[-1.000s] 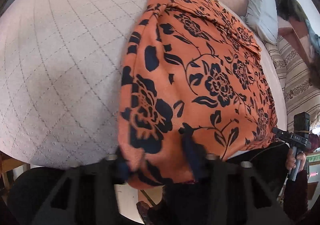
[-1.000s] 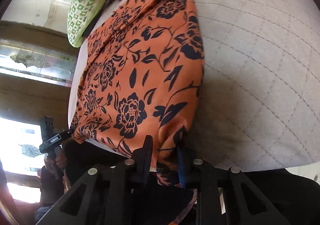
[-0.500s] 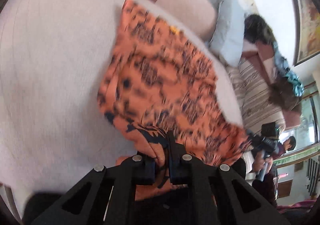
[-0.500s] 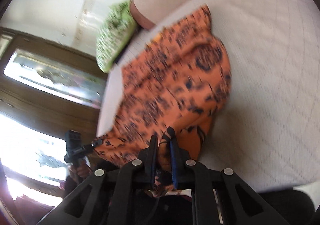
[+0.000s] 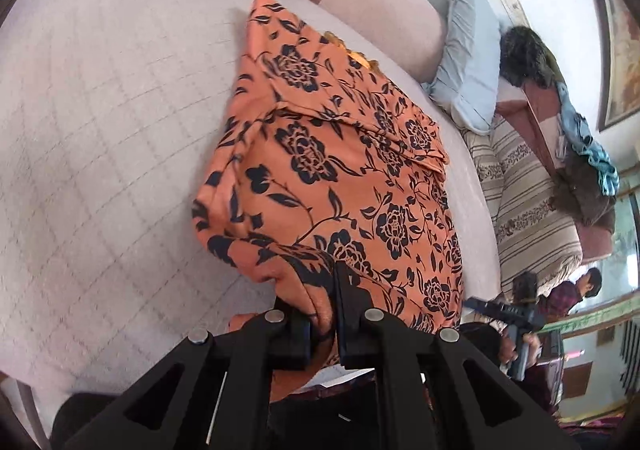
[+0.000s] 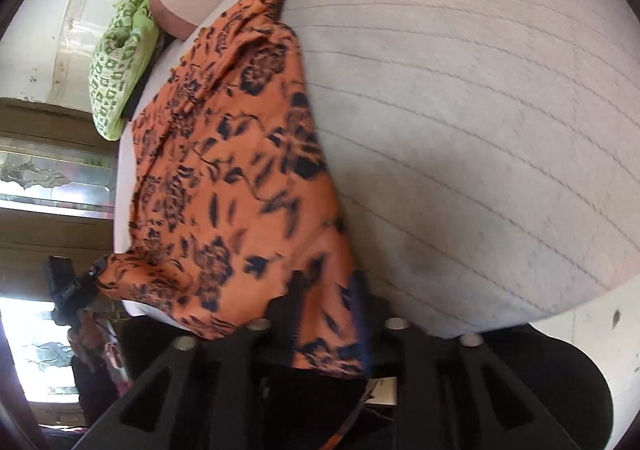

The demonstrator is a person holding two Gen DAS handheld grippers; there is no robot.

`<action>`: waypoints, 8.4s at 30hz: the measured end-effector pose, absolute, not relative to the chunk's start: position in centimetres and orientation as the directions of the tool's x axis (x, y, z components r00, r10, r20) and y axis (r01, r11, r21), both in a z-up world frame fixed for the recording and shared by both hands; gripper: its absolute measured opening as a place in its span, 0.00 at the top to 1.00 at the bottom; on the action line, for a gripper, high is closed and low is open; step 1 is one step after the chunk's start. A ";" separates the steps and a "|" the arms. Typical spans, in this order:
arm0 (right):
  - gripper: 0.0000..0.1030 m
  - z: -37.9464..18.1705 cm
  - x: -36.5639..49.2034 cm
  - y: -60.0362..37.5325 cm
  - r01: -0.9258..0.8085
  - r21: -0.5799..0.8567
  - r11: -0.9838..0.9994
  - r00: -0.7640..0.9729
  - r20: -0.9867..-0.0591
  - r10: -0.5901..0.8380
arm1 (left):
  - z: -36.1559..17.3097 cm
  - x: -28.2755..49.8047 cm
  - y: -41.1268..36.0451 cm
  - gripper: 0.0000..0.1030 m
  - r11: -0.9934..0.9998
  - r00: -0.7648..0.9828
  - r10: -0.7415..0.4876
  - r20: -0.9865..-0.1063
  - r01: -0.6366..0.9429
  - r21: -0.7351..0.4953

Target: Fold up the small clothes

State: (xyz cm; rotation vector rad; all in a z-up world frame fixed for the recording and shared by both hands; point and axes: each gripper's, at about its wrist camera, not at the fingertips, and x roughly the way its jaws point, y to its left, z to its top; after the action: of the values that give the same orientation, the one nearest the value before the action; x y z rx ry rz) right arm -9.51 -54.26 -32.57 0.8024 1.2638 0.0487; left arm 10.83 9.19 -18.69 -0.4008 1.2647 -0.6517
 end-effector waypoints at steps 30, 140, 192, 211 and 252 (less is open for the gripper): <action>0.95 -22.7 -1.8 -49.4 0.061 0.845 0.531 0.678 -0.425 0.599 | -14.2 15.8 9.3 0.91 0.757 0.239 -0.653 -0.719 0.220 -0.615; 0.52 -27.6 21.1 -44.6 0.212 0.293 0.932 0.572 -0.811 0.125 | -23.6 29.7 -0.1 0.35 0.991 0.462 0.012 -0.887 0.116 0.074; 0.50 -23.0 24.3 -34.8 0.106 0.051 0.993 0.620 -0.784 -0.026 | -21.7 29.1 -2.9 0.04 0.993 0.574 -0.019 -0.819 0.104 0.051; 0.50 -27.8 18.1 -41.2 0.299 0.203 0.932 0.632 -0.774 -0.034 | -24.3 27.0 -9.7 0.04 0.986 0.551 0.023 -0.834 0.123 0.109; 0.41 -29.1 21.0 -42.9 0.317 0.205 0.926 0.553 -0.833 -0.004 | -27.0 27.8 -10.8 0.00 0.988 0.595 0.057 -0.802 0.084 0.133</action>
State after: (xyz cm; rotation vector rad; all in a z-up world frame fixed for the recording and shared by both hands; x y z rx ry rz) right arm 21.01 -42.93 -29.13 0.3534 0.9717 -0.1948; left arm 27.83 -10.82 -26.96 0.1633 0.9345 -0.0158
